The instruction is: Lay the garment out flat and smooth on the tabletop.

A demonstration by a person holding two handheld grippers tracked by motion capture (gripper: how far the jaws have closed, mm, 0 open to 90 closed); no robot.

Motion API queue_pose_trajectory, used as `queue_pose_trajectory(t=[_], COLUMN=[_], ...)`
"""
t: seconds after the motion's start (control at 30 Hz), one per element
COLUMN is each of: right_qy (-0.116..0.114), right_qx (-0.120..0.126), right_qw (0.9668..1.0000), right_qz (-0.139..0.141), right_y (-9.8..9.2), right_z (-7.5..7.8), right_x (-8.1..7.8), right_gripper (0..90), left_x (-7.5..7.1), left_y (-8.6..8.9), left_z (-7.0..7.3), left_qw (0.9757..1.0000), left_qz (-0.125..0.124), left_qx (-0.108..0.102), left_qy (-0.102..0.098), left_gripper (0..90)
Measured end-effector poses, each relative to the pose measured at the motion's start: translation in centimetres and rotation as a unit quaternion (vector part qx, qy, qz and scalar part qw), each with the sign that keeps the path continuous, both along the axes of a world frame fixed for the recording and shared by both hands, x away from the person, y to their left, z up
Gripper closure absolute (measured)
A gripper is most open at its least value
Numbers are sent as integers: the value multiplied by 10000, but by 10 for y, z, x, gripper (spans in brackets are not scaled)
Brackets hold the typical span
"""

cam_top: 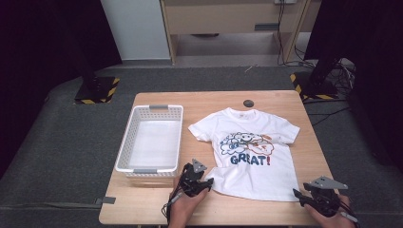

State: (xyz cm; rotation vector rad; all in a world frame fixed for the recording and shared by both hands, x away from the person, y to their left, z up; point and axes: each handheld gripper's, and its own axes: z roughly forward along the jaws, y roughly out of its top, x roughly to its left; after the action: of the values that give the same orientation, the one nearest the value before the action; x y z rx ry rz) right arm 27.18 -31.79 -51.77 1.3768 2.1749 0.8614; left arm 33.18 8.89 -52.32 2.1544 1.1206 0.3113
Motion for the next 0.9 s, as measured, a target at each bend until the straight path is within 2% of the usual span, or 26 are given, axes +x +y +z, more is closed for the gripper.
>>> queue_pose_trajectory(t=[0.07,0.13,0.2,0.27,0.33,0.4,0.5,0.53,0.6,0.73,0.8,0.9], right_qy=[71,172,155,136,167,228,278,305,378,460,479,525], right_qx=[35,-37,-36,-69,-119,-143,-158,-144,-94,-132,-210,-243], right_qw=[10000,9997,9996,9995,9992,9989,9985,9984,9981,9976,9973,9972], right_qz=[47,150,222,277,346,383,452,444,472,499,511,473], right_y=[3,7,10,12,12,11,8,7,5,5,5,0], right_z=[-2,-7,-7,-7,-6,-5,-4,-4,-4,-2,-1,0], right_x=[0,1,2,1,-1,-3,-6,-8,-13,-21,-24,-28], right_gripper=[497,507,548,598,609,608,607,606,603,599,599,599], left_x=[0,-2,-5,-11,-17,-26,-37,-40,-46,-53,-58,-62], left_y=[-2,-4,-6,-7,-6,-5,-3,0,3,1,-1,-2], left_z=[0,0,2,8,16,25,28,27,25,23,22,23], left_qw=[9999,9998,9994,9985,9970,9956,9928,9924,9929,9909,9894,9882], left_qz=[-111,-199,-313,-421,-490,-542,-625,-646,-681,-821,-903,-943], left_qx=[-12,37,169,345,573,700,960,1004,966,1062,1133,1206], left_qy=[-3,5,-2,-56,-194,-299,-344,-307,-153,-1,39,42], left_gripper=[601,705,802,861,879,892,894,894,894,884,856,864])
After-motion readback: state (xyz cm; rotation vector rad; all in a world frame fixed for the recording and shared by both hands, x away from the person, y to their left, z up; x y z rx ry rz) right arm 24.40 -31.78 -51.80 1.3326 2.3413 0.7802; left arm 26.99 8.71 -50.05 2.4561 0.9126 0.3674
